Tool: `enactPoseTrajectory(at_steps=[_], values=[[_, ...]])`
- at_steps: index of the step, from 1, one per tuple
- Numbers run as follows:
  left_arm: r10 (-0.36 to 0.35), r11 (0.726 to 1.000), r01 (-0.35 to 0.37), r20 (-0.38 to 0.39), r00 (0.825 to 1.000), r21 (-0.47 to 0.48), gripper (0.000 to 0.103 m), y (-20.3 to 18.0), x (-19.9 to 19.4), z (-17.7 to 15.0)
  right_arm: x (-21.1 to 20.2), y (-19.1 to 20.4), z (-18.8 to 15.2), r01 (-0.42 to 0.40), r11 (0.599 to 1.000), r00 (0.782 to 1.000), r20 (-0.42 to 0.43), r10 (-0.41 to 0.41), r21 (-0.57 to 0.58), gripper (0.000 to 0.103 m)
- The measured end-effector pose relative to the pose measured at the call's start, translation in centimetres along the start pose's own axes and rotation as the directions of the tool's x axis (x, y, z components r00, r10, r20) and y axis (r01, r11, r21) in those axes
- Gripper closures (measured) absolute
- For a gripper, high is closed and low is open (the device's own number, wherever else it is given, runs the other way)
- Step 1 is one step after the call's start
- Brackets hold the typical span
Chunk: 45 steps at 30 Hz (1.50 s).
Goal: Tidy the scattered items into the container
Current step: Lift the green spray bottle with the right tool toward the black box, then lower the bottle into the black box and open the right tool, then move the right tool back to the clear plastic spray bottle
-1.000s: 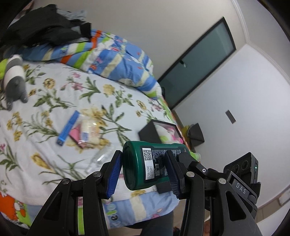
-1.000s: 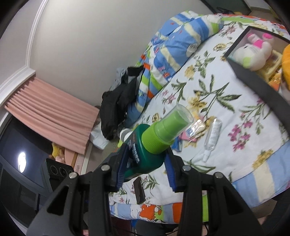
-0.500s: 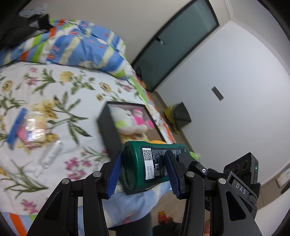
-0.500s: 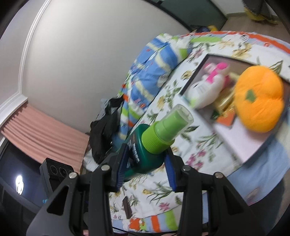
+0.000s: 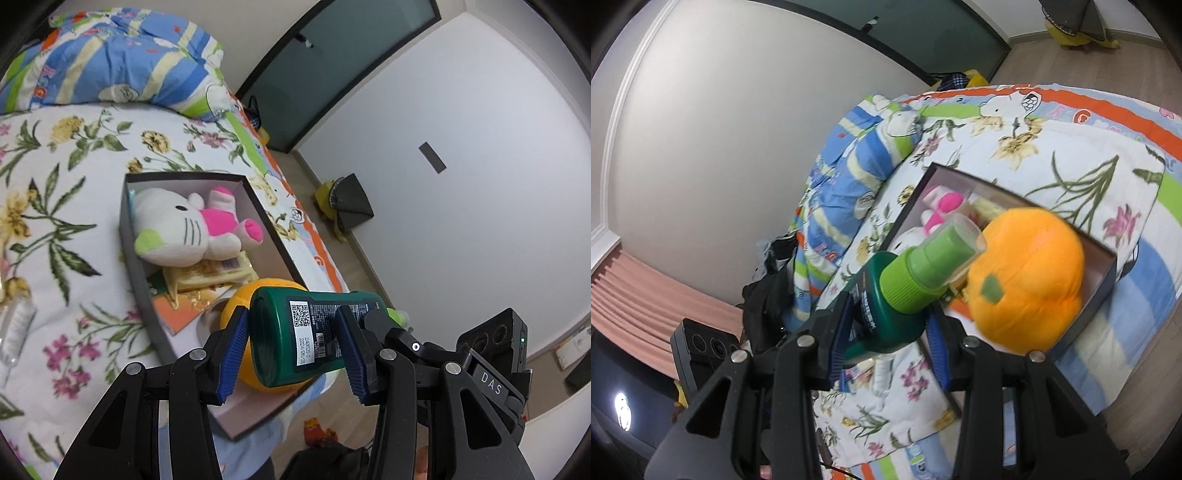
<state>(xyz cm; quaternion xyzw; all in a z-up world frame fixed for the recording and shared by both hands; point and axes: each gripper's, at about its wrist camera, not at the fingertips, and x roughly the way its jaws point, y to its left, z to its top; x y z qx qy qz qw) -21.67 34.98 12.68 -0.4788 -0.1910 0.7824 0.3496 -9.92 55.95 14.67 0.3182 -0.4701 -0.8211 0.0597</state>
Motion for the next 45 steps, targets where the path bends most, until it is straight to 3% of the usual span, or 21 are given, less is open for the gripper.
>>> enactPoseTrajectory(at_steps=[15,18,21,24,27,29,33,35,38,45], values=[[0.024,0.996,-0.026,-0.024,0.999,-0.08,0.055,5.6,5.9,3.4,8.4,-2.7,4.2,0.038,0.999,0.995,-0.096,-0.037,0.014,0.061],[0.021,0.997,-0.022,-0.019,1.0,-0.073,0.055,6.2,5.8,3.5,8.8,-3.3,4.4,0.039,0.998,0.994,-0.104,-0.034,0.044,0.032],[0.027,0.997,-0.028,-0.022,0.999,-0.071,0.054,6.3,5.3,3.4,8.2,-3.0,4.5,0.035,0.999,0.997,-0.075,-0.031,0.041,0.027],[0.041,0.997,-0.043,-0.023,0.999,-0.064,0.037,6.4,4.6,3.0,7.6,-2.3,4.2,0.027,0.999,0.997,-0.068,-0.025,0.031,0.02],[0.035,0.996,-0.035,0.001,0.999,-0.088,0.033,6.5,3.1,2.4,6.9,-1.7,3.6,0.022,0.999,0.998,-0.065,-0.02,0.028,0.02],[0.062,0.993,-0.062,-0.001,0.998,-0.102,0.018,6.5,2.2,2.1,6.2,-1.3,3.1,0.014,0.999,0.998,-0.06,-0.012,0.037,0.018],[0.076,0.994,-0.072,0.053,0.996,-0.081,0.015,6.3,-1.1,1.4,5.0,0.3,1.8,0.01,1.0,0.998,-0.057,-0.009,0.013,0.012],[0.088,0.994,-0.083,0.073,0.993,-0.065,0.007,6.3,-2.9,0.9,4.6,2.0,0.8,0.012,0.999,0.997,-0.08,-0.015,-0.045,0.011],[0.1,0.995,-0.097,0.112,0.989,-0.034,0.005,6.5,-5.7,0.1,4.2,4.5,-1.1,0.011,0.992,0.995,-0.092,-0.023,-0.124,0.001],[0.163,0.983,-0.178,0.208,0.964,0.055,0.005,7.0,-13.1,-2.0,3.4,10.7,-6.1,0.01,0.955,0.994,-0.099,-0.041,-0.295,0.0]])
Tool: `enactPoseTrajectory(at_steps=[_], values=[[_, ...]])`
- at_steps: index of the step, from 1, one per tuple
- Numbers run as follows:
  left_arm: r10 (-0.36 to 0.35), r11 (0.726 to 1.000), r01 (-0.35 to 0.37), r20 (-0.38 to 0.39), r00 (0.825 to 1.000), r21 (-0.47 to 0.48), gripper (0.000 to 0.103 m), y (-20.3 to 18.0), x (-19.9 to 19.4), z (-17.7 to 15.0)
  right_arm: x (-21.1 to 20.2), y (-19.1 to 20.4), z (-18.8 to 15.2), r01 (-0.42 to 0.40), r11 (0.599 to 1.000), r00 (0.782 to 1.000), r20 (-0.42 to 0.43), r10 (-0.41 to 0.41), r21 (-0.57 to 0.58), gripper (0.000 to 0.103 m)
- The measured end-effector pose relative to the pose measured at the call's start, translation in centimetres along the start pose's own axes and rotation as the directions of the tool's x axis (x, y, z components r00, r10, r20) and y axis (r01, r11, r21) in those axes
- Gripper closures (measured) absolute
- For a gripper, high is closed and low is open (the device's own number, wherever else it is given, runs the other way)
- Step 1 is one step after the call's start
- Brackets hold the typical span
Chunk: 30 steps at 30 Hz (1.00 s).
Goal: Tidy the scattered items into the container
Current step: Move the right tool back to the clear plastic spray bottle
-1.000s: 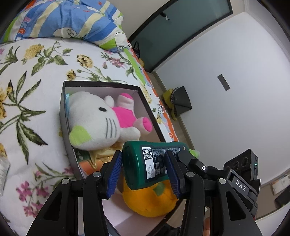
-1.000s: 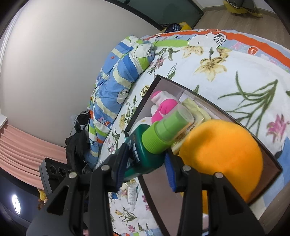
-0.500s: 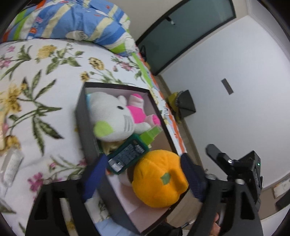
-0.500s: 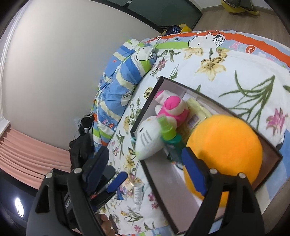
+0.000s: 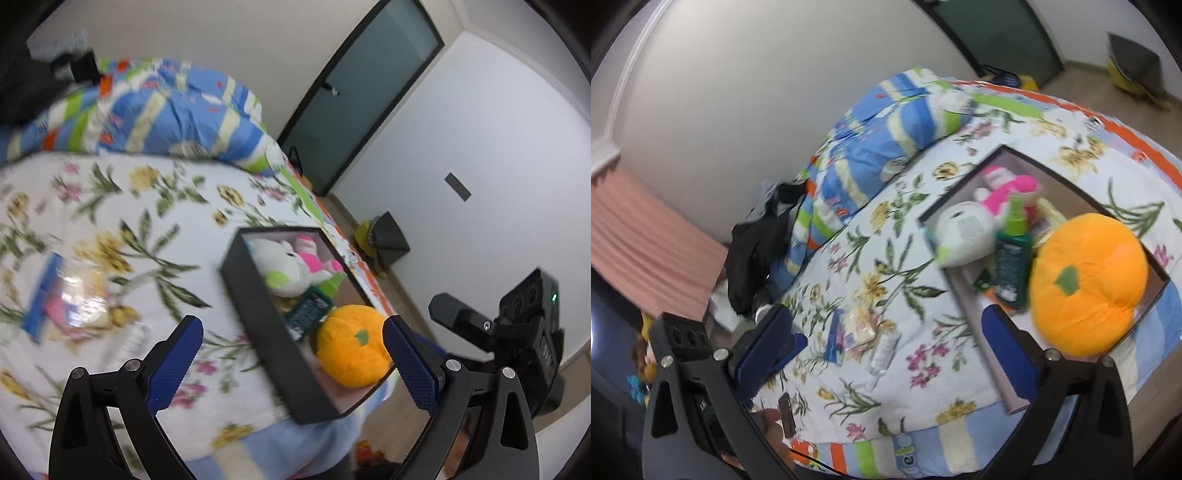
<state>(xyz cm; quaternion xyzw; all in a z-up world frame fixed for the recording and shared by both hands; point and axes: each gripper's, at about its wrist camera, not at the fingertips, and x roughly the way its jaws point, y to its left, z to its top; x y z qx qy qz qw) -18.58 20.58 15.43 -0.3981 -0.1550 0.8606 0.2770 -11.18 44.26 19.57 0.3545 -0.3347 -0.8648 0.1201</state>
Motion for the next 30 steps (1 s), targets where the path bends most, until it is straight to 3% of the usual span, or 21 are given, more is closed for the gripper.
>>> enactPoseTrajectory(at_steps=[9,20,25,30], values=[[0.06,0.998,-0.06,0.1,0.993,-0.002,0.004,3.5,-10.1,-1.0,-0.3,8.4,-4.1,-0.031,0.993,0.999,-0.018,0.03,-0.11,0.0],[0.14,0.99,-0.135,0.22,0.966,-0.034,0.004,6.9,-21.4,-2.8,-1.0,16.3,-9.4,-0.081,0.98,0.996,-0.049,0.073,-0.181,0.0],[0.169,0.986,-0.167,0.24,0.956,-0.027,0.004,7.7,-24.5,-3.5,-1.0,18.9,-10.9,-0.099,0.971,0.995,-0.056,0.089,-0.216,0.0],[0.184,0.983,-0.18,0.234,0.955,-0.039,0.004,8.9,-24.7,-3.8,0.6,19.6,-11.6,-0.097,0.971,0.994,-0.076,0.082,-0.22,0.0]])
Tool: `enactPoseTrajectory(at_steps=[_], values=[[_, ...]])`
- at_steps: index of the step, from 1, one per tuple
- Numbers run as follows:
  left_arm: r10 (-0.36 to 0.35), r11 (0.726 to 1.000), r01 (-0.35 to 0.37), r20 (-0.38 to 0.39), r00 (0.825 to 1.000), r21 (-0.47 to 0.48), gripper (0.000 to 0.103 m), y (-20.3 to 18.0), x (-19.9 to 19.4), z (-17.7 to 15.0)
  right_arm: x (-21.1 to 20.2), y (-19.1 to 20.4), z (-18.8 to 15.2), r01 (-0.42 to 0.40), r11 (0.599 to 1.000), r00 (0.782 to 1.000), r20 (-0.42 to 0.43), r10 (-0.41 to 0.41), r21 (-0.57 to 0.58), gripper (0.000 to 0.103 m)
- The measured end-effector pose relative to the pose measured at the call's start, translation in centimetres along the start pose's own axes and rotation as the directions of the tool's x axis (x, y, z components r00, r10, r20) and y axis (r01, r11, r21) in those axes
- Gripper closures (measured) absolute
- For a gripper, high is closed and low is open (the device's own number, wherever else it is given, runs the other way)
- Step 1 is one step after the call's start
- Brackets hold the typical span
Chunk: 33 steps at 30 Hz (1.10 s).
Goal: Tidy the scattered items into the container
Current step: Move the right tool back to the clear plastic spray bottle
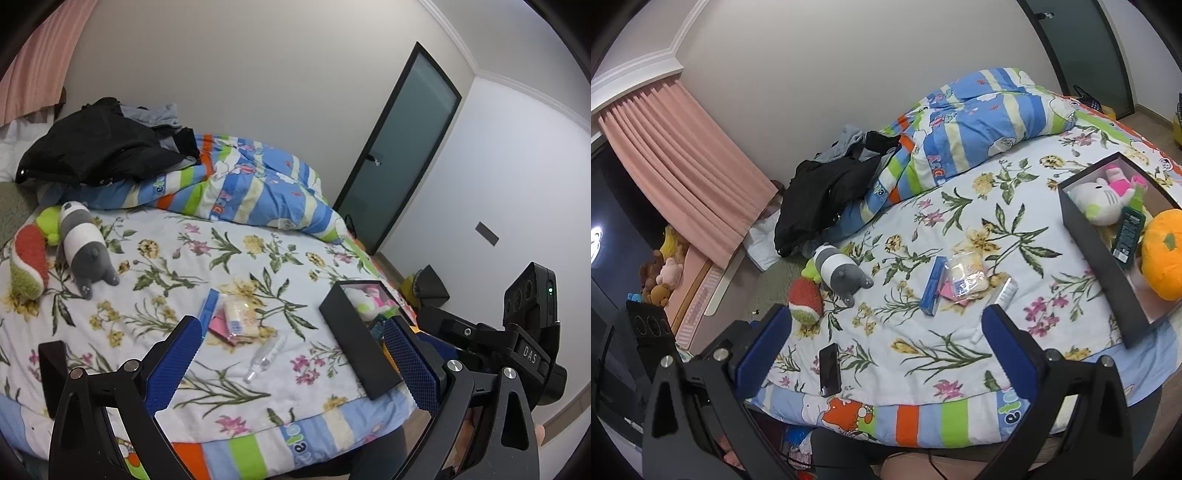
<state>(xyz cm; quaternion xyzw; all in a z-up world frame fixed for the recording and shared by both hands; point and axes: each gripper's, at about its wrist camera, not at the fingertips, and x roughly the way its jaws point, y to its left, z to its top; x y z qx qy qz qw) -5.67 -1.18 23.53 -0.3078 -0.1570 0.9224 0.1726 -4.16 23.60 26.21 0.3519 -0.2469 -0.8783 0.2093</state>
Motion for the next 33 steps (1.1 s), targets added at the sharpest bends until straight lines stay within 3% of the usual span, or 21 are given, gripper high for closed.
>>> enactPoseTrajectory(at_steps=[14,26,33], values=[[0.011,0.999,-0.018,-0.13,0.991,-0.051,0.004,2.4,6.5,-2.1,4.4,-4.7,-0.8,0.033,0.996,0.997,-0.071,-0.028,0.08,0.0],[-0.029,0.995,0.0,-0.28,0.96,-0.103,0.004,2.9,13.0,-5.3,8.3,-9.8,-2.2,0.032,0.979,0.988,-0.154,-0.001,0.203,0.0],[-0.036,0.993,-0.001,-0.322,0.946,-0.114,0.004,3.5,15.5,-6.6,10.2,-11.6,-2.6,0.055,0.971,0.984,-0.179,-0.013,0.232,0.0]])
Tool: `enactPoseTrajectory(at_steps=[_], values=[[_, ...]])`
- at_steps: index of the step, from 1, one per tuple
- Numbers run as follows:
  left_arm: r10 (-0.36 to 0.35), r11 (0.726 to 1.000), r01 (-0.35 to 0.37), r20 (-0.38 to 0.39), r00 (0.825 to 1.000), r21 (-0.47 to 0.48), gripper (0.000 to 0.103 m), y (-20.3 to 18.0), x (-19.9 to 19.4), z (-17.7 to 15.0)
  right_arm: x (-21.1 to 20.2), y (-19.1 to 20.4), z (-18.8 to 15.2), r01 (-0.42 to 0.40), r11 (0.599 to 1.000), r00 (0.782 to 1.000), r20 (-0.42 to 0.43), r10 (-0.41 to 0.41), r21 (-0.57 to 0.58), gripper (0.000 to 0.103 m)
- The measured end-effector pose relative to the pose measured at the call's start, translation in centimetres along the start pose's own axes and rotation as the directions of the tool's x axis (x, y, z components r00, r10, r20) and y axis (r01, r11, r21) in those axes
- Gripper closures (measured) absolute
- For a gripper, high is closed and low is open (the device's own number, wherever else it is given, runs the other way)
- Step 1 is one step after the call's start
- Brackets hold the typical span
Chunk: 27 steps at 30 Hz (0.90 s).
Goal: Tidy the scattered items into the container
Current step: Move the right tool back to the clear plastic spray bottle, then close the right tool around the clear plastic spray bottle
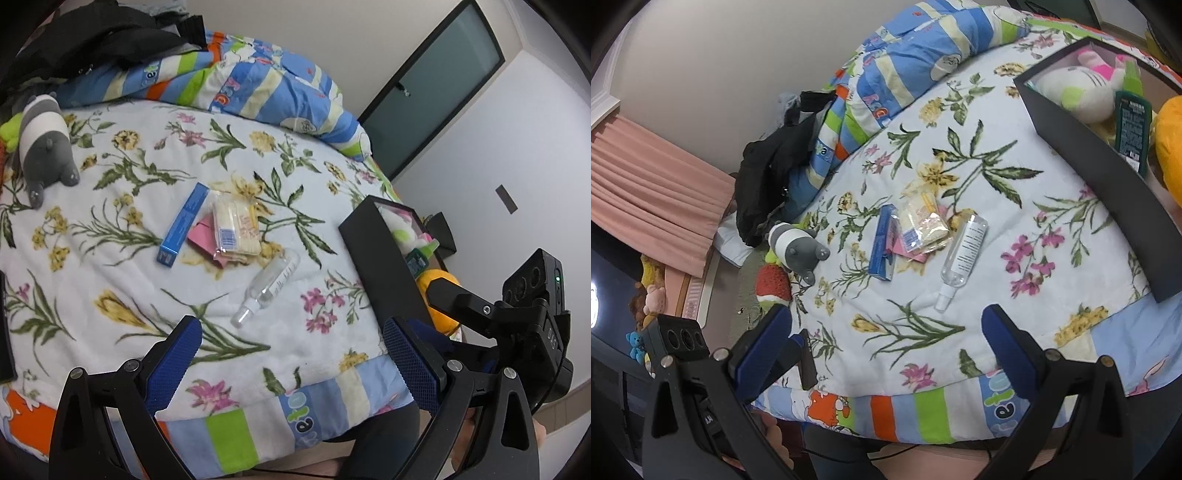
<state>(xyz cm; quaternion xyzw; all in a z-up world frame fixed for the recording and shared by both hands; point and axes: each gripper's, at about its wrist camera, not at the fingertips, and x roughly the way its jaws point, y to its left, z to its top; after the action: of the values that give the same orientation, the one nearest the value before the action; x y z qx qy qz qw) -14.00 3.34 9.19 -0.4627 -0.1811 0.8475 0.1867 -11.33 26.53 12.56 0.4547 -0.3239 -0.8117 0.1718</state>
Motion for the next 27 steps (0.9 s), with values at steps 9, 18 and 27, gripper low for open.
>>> enactPoseTrajectory(at_steps=[9,18,27], values=[[0.0,1.0,-0.001,-0.057,0.998,-0.025,0.004,2.1,4.3,-0.7,4.3,-2.1,-0.1,0.008,0.999,0.998,-0.058,-0.006,0.044,0.0],[-0.027,1.0,0.027,-0.062,0.998,-0.007,0.004,3.4,8.3,-0.6,8.3,-4.9,0.9,0.004,0.996,0.996,-0.085,0.004,0.086,0.0],[-0.015,0.999,0.02,-0.128,0.992,0.033,0.004,4.3,13.7,0.0,12.1,-7.4,2.8,-0.022,0.991,0.994,-0.106,0.037,0.135,0.0]])
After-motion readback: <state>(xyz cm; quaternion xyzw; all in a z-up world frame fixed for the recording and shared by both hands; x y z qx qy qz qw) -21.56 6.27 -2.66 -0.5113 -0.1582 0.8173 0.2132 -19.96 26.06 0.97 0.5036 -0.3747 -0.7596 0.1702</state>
